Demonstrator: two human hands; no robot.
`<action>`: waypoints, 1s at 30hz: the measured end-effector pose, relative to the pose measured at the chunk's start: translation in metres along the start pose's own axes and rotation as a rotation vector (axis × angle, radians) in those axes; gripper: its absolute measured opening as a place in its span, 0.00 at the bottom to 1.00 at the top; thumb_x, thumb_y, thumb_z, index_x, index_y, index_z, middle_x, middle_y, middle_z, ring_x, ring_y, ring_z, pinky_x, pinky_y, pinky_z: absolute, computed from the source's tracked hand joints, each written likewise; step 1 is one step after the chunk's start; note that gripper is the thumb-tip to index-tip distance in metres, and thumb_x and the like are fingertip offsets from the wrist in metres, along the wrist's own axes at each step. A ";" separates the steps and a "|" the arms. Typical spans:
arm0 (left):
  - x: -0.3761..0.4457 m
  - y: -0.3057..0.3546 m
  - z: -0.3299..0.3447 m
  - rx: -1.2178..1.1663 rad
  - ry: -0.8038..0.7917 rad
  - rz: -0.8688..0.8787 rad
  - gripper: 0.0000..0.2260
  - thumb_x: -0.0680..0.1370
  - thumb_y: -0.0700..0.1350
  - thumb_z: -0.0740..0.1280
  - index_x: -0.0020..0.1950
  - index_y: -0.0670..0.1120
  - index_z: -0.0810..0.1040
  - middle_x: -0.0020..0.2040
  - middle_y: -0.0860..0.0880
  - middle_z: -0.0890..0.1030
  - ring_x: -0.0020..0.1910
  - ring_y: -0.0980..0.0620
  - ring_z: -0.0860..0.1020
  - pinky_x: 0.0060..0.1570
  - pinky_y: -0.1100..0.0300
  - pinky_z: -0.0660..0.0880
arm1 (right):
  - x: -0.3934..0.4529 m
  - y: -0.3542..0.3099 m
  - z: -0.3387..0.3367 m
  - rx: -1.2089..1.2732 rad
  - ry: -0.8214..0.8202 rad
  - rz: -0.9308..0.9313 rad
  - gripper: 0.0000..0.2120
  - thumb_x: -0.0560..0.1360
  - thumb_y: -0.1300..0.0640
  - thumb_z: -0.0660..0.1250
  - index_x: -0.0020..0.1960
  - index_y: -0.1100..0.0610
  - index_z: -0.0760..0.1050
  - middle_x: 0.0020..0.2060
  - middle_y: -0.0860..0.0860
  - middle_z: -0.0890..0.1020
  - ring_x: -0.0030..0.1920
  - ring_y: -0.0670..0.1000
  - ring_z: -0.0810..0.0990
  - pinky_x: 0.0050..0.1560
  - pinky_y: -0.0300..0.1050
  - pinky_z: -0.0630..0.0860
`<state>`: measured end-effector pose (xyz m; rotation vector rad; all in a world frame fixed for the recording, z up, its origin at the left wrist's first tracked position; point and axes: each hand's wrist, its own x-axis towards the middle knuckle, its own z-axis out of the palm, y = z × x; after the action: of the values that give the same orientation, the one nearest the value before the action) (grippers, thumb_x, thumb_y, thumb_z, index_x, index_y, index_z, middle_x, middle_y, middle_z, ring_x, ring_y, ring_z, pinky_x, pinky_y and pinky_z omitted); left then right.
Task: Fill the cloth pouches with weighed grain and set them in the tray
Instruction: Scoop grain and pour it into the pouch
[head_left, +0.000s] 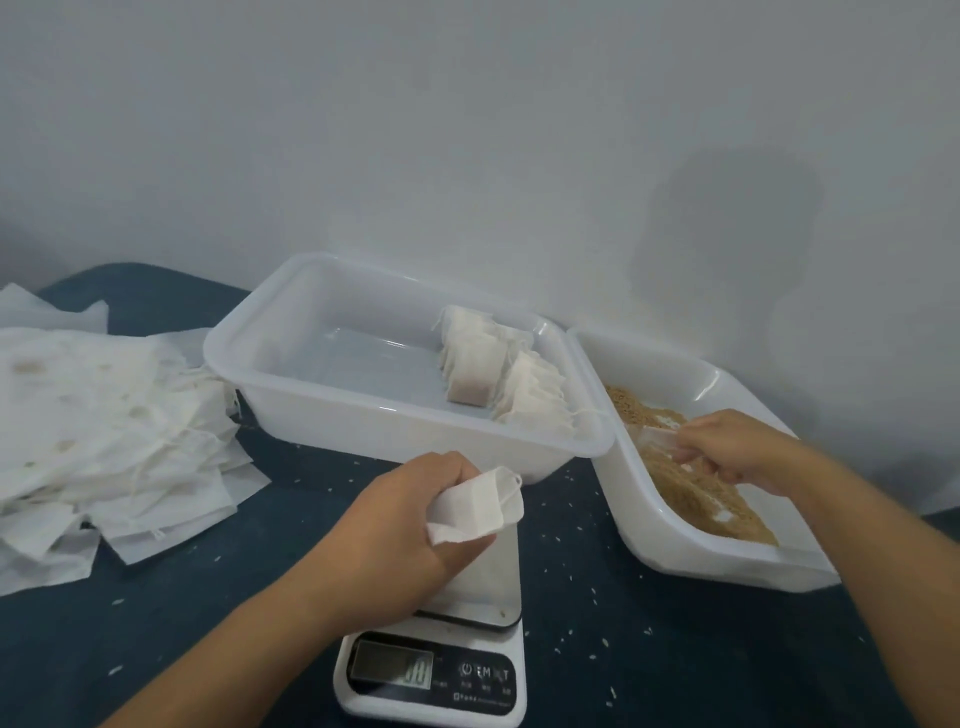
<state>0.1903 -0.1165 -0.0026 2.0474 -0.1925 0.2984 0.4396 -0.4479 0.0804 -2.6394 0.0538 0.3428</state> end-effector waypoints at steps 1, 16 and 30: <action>0.000 0.000 0.000 -0.001 -0.001 0.002 0.07 0.77 0.56 0.72 0.50 0.63 0.74 0.49 0.63 0.78 0.49 0.61 0.76 0.43 0.70 0.72 | 0.007 -0.004 0.006 0.010 0.020 -0.003 0.12 0.80 0.54 0.68 0.48 0.64 0.83 0.39 0.58 0.85 0.24 0.47 0.68 0.26 0.41 0.65; 0.000 0.003 0.000 -0.053 0.040 -0.034 0.08 0.78 0.55 0.72 0.47 0.64 0.73 0.47 0.64 0.77 0.47 0.62 0.75 0.41 0.70 0.70 | 0.043 -0.021 0.051 0.220 0.198 -0.021 0.07 0.82 0.59 0.67 0.55 0.61 0.81 0.36 0.58 0.79 0.31 0.53 0.72 0.33 0.45 0.71; 0.006 -0.003 -0.001 -0.181 0.098 -0.076 0.10 0.78 0.49 0.73 0.43 0.60 0.74 0.34 0.60 0.74 0.32 0.62 0.70 0.33 0.70 0.69 | -0.051 -0.024 0.035 0.654 0.409 -0.175 0.16 0.84 0.55 0.65 0.71 0.51 0.74 0.46 0.52 0.79 0.38 0.49 0.76 0.36 0.43 0.75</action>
<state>0.1961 -0.1142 -0.0028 1.8517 -0.0783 0.3221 0.3845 -0.4114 0.0745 -2.0028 0.0551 -0.2449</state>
